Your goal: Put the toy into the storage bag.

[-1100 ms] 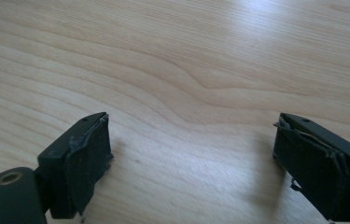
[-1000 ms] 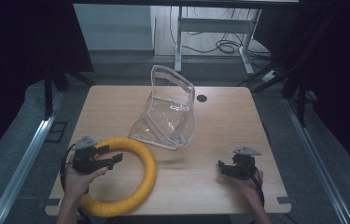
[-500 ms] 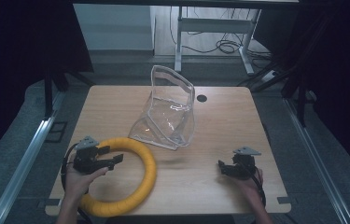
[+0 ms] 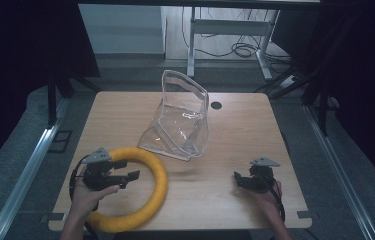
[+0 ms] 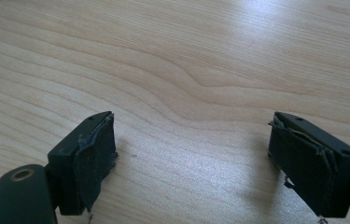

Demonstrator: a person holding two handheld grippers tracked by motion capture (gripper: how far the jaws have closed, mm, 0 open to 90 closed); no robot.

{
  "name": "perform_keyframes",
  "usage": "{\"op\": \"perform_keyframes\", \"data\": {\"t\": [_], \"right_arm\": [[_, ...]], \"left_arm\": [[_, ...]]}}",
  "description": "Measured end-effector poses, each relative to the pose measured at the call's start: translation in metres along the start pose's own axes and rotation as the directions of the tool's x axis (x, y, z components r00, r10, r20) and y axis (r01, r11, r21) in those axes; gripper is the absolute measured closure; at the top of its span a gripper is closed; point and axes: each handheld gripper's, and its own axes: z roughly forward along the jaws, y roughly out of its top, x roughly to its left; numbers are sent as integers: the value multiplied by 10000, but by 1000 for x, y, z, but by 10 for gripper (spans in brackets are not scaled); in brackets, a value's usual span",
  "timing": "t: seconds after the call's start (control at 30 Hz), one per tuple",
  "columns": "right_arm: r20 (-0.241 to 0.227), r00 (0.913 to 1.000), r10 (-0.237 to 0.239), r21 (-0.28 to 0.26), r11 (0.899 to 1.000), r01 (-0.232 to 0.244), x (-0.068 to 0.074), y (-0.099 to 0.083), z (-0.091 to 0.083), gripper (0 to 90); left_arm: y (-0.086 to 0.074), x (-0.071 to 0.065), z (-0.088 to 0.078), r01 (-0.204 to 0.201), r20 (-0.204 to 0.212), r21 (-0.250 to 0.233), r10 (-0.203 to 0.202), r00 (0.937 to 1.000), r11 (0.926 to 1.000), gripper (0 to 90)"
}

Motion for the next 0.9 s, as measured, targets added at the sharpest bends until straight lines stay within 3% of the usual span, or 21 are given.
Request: {"op": "perform_keyframes", "data": {"t": [0.13, 0.27, 0.4, 0.63, 0.77, 0.9], "right_arm": [[0, 10000, 2, 1, 10000, -2, 0, 0, 0, 151], [15, 10000, -8, -13, 10000, 8, -1, 0, 0, 154], [49, 10000, 11, -11, 10000, -10, -1, 1, 2, 155], [64, 10000, 36, -17, 10000, -36, -2, 2, 2, 158], [68, 10000, 38, -17, 10000, -38, -2, 2, 2, 159], [67, 10000, 38, -17, 10000, -37, -2, 2, 2, 159]], "left_arm": [[1, -6, 3, -280, 363, 414, 265, 9990, 9988, 305], [-1, -9, 7, -524, 403, 892, 489, 9980, 9946, 300], [-1, -12, 10, -645, 363, 1095, 609, 9975, 9919, 298], [-2, -19, 15, -949, 645, 1509, 860, 9942, 9840, 297], [-3, -22, 20, -1147, 782, 1827, 1019, 9917, 9764, 296], [-3, -27, 27, -1270, 446, 2232, 1200, 9918, 9665, 299]]}}
